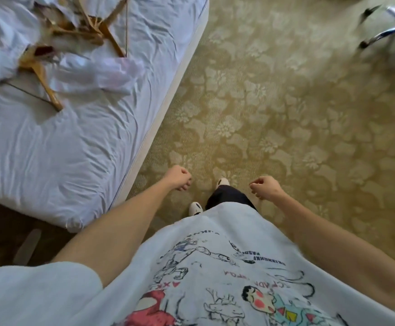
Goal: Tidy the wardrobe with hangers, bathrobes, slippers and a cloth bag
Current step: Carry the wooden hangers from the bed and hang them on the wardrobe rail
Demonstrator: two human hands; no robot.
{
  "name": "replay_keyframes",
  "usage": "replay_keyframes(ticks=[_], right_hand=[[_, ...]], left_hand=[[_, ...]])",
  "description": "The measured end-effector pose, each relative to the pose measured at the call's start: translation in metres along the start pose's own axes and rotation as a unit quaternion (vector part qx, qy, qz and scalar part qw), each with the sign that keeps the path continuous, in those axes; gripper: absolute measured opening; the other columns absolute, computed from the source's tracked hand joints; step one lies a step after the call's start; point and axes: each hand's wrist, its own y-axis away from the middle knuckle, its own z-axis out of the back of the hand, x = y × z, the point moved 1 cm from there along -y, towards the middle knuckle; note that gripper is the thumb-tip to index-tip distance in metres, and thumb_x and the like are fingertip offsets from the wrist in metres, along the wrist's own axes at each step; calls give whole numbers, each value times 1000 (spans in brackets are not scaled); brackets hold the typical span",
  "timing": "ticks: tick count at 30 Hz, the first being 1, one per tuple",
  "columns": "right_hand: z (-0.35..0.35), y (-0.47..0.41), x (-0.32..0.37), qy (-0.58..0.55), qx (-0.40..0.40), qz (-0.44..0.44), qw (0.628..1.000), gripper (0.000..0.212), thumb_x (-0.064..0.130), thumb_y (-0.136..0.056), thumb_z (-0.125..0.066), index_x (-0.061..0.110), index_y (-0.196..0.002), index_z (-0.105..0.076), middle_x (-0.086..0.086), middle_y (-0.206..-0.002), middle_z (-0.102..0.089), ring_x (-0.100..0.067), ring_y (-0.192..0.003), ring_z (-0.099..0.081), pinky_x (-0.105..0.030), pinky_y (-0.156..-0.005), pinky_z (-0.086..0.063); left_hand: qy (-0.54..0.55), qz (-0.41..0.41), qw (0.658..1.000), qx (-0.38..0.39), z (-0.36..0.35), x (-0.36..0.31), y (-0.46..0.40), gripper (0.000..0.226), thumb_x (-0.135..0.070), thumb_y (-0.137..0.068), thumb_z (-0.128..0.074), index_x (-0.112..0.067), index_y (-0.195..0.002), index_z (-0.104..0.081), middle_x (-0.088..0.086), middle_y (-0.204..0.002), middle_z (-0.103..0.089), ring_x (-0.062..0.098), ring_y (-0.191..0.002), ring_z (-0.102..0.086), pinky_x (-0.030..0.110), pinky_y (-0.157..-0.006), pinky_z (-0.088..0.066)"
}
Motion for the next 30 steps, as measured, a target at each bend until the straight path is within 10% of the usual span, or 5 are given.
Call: replay_keyframes(ticks=[13,30], right_hand=[[172,-245,153,-1,24,-40,999,20,13,-94,-57,0,-95,-73,-9,-73,-69,-20,-59,-59,-30,-58,-53],[303,-497,590,180,116,211,954,20,17,-91,-57,10,-99,-74,-5,-91,-73,-23,-87,-69,-37,-80,-57]], left_hand=[[1,6,1000,-27,155,-258,-211,17,-13,-101,-55,-4,-97,-69,7,-79,-70,16,-58,-61,24,-52,-50],[139,167,970,-107,362,-339,-397,21,-11,-97,-55,1,-99,-72,12,-81,-70,22,-57,-62,26,-55,-53]])
